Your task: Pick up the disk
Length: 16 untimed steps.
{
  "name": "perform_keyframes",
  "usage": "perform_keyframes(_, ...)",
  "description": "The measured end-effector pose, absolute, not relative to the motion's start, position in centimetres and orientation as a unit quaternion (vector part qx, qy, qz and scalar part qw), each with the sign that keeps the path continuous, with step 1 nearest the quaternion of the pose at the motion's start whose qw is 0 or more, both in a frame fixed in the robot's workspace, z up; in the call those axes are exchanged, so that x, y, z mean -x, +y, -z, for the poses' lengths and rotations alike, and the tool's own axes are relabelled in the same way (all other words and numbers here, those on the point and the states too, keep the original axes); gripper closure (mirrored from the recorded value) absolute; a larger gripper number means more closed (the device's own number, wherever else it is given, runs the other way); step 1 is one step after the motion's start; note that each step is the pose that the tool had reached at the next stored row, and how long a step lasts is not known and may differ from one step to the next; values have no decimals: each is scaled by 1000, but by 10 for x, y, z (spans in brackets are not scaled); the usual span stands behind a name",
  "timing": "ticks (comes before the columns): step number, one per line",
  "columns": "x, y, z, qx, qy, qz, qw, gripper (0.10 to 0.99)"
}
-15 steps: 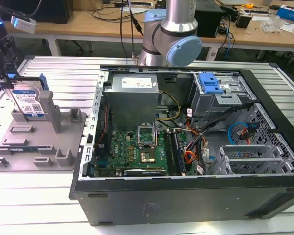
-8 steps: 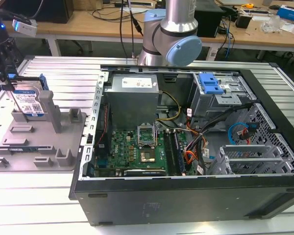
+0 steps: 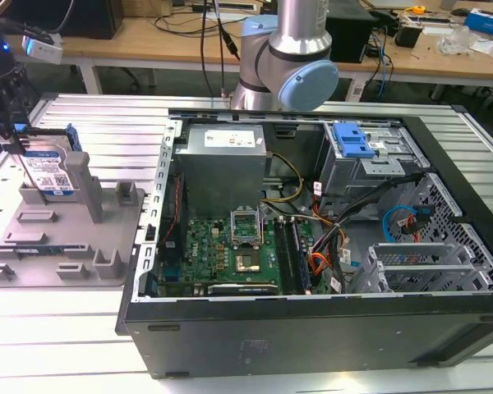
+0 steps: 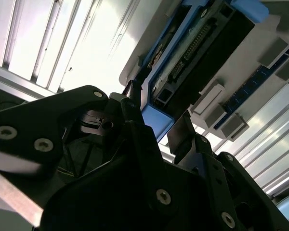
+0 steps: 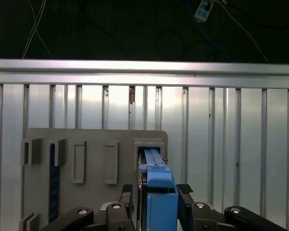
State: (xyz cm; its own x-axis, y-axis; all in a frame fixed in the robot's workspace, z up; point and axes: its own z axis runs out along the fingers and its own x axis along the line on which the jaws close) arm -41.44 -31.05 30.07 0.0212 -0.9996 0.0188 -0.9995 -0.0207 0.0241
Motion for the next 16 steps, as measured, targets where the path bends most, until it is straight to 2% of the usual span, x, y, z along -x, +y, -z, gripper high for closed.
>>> perform_keyframes(11, 414, -310, -296, -714, -700, 2, 15, 604)
perform_keyframes(12, 414, -310, -296, -714, -700, 2, 15, 616)
perform_keyframes(13, 414, -310, -296, -714, -700, 2, 15, 690)
perform_keyframes(16, 414, -310, -296, -714, -700, 2, 15, 690)
